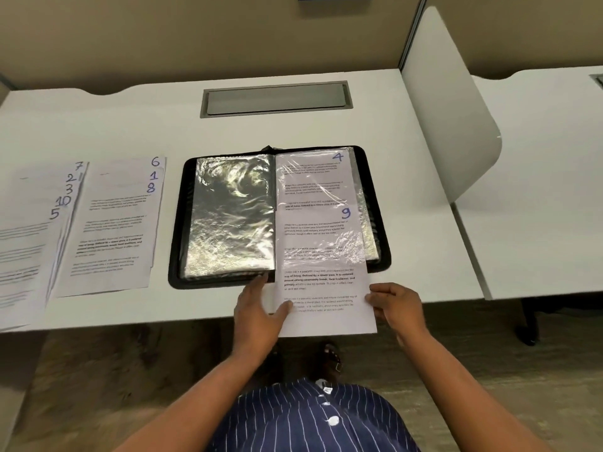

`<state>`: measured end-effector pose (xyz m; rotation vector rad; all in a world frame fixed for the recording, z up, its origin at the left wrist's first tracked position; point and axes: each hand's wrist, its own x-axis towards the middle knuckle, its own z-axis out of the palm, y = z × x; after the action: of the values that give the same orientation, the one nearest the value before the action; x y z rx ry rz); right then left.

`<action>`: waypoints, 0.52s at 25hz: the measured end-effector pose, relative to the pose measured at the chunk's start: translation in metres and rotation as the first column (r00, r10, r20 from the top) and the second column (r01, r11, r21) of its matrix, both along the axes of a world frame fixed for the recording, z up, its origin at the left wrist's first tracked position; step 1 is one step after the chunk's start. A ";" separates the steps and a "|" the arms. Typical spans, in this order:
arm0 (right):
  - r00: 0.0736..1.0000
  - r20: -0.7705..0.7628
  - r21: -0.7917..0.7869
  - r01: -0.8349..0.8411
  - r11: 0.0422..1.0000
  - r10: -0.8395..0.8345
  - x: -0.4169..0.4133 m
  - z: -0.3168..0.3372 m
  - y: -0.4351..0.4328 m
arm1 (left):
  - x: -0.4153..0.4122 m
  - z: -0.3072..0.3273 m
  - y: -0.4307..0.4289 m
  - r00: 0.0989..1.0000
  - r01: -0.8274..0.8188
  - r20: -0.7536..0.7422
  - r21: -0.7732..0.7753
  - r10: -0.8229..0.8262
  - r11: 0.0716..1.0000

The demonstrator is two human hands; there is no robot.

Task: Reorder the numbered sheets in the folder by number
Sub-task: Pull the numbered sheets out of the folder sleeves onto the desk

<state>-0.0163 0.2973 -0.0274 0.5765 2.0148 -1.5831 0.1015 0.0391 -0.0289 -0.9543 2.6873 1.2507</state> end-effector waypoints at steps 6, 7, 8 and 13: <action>0.988 0.131 -0.114 -0.070 0.991 0.085 0.021 0.004 0.032 | 0.026 0.006 0.021 0.900 -0.431 0.156 0.456 0.407 0.779; 0.981 0.154 -0.119 -0.098 0.988 0.116 0.025 0.003 0.036 | 0.028 0.006 0.022 0.873 -0.476 0.190 0.529 0.449 0.702; 0.972 0.178 -0.117 -0.133 0.984 0.153 0.029 0.003 0.039 | 0.030 0.006 0.023 0.853 -0.504 0.216 0.583 0.476 0.637; 0.978 0.121 -0.097 -0.160 0.982 0.171 0.033 0.006 0.037 | 0.034 0.001 0.023 0.858 -0.498 0.246 0.616 0.451 0.611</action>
<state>0.0167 0.3342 -0.0214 0.4530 1.8387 -1.4870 0.1351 0.0620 -0.0281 -1.5642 1.6839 2.0146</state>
